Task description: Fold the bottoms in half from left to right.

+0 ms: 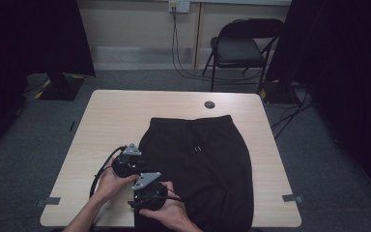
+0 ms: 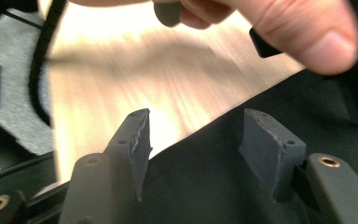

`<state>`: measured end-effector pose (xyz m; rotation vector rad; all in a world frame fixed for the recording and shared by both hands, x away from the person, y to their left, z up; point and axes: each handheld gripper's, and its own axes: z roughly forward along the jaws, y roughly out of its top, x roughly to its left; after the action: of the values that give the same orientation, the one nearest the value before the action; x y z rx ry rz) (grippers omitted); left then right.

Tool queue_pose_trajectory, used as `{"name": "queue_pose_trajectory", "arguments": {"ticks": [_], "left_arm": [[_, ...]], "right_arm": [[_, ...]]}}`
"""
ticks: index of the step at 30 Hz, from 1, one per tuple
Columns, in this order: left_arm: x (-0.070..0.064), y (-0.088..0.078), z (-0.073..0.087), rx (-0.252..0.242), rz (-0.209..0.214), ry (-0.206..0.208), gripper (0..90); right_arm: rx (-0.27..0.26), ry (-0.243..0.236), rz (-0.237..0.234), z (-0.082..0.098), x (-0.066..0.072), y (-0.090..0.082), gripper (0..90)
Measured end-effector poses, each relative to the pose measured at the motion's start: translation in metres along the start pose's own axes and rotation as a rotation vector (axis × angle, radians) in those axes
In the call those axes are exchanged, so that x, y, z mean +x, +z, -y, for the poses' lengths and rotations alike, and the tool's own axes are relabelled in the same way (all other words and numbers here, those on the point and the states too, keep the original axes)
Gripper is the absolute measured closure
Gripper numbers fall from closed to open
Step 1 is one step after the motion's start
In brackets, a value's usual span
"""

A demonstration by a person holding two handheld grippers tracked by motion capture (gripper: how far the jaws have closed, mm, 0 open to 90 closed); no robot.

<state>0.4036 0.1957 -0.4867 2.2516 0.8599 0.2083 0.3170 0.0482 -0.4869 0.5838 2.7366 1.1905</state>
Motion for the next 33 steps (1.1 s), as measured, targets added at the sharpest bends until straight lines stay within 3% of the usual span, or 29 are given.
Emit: {"name": "queue_pose_trajectory", "arguments": {"ticks": [5, 6, 8, 9, 11, 12, 14, 15, 17, 18, 20, 25, 26, 28, 29, 30, 33], "left_arm": [[0.001, 0.0, -0.001, 0.005, 0.012, -0.016, 61.3], [0.001, 0.001, -0.002, 0.005, 0.011, -0.025, 55.1], [0.001, 0.0, -0.003, -0.01, 0.011, -0.028, 52.1], [0.001, 0.0, -0.003, -0.01, 0.011, -0.028, 50.9], [0.001, -0.003, -0.005, -0.03, 0.0, -0.036, 47.8], [0.001, -0.007, -0.005, -0.066, -0.004, -0.043, 47.3], [0.001, -0.009, -0.006, -0.082, -0.008, -0.047, 47.2], [0.001, -0.01, -0.006, -0.103, -0.013, -0.066, 47.2], [0.0, -0.01, -0.006, -0.112, -0.015, -0.072, 47.2], [0.0, -0.009, -0.007, -0.111, -0.011, -0.073, 47.3], [-0.003, -0.005, -0.007, -0.089, -0.009, -0.06, 48.1], [-0.008, 0.003, -0.008, -0.05, -0.009, -0.037, 50.0], [-0.01, 0.006, -0.007, -0.029, -0.025, -0.032, 50.4], [-0.012, 0.008, -0.006, -0.032, -0.033, -0.024, 50.5], [-0.012, 0.008, -0.006, -0.032, -0.033, -0.024, 51.0], [-0.013, 0.009, -0.006, -0.028, -0.045, -0.011, 51.3], [-0.014, 0.009, -0.006, -0.029, -0.046, -0.001, 51.3]], "right_arm": [[0.016, -0.032, 0.042, 0.003, 0.002, 0.009, 51.9], [0.009, -0.035, 0.057, 0.004, 0.003, 0.008, 62.3], [0.011, -0.034, 0.063, 0.005, 0.002, 0.006, 73.1], [0.011, -0.034, 0.063, 0.005, 0.002, 0.006, 73.1], [0.0, -0.012, 0.053, 0.006, -0.002, -0.002, 84.8], [-0.005, -0.013, 0.051, 0.006, -0.003, -0.006, 86.7], [-0.018, -0.008, 0.054, 0.006, -0.005, -0.012, 88.0], [-0.049, 0.025, 0.048, 0.006, -0.011, -0.026, 88.9], [-0.05, 0.01, 0.062, 0.007, -0.013, -0.033, 89.1], [-0.044, -0.002, 0.089, 0.012, -0.017, -0.047, 89.2], [-0.038, 0.015, 0.098, 0.021, -0.022, -0.055, 89.4], [-0.007, 0.039, 0.106, 0.046, -0.026, -0.054, 88.9], [-0.017, 0.043, 0.099, 0.051, -0.026, -0.051, 82.2], [-0.032, 0.06, 0.103, 0.051, -0.025, -0.049, 72.8], [-0.032, 0.06, 0.103, 0.051, -0.025, -0.049, 72.8], [-0.03, 0.054, 0.118, 0.046, -0.024, -0.046, 61.0], [-0.021, 0.058, 0.137, 0.042, -0.025, -0.042, 56.4]]}}
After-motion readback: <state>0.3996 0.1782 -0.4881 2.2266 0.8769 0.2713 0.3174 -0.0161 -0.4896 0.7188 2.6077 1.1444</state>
